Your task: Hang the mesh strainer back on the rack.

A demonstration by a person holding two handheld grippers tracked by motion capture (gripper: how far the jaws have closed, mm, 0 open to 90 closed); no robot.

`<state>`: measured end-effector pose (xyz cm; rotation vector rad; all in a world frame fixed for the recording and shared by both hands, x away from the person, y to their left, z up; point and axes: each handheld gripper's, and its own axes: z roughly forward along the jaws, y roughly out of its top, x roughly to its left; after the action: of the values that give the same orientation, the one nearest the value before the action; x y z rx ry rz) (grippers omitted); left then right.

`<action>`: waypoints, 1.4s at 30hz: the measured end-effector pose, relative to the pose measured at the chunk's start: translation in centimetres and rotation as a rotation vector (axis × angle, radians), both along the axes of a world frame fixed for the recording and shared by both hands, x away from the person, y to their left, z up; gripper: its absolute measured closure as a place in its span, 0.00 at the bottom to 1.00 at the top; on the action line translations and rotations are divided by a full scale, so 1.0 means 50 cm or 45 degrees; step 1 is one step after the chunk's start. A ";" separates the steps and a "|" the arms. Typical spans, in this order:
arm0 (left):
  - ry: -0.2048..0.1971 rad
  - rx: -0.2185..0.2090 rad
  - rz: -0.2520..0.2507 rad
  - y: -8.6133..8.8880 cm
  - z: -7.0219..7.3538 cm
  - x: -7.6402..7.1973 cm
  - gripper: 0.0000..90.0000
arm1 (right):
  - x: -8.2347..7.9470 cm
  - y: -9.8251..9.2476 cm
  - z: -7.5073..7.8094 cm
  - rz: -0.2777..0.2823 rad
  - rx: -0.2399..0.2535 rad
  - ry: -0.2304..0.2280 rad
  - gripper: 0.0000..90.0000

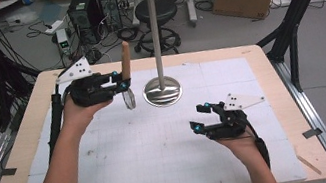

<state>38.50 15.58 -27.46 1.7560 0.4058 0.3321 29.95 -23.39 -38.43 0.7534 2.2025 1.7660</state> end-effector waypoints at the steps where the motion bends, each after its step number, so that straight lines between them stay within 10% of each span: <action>1: -0.004 0.007 0.002 -0.003 0.007 0.005 0.76 | 0.001 -0.001 -0.001 0.000 0.002 -0.002 0.35; 29: -0.054 0.063 0.114 -0.025 0.141 0.107 0.76 | -0.002 -0.002 -0.006 0.013 0.001 0.019 0.33; 42: -0.030 0.137 0.159 -0.044 0.143 0.134 0.76 | -0.003 -0.005 -0.007 0.018 0.001 0.015 0.33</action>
<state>45.18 13.38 -20.31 1.8341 0.4893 0.4710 29.83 -23.66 -38.77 0.7522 2.2198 1.7735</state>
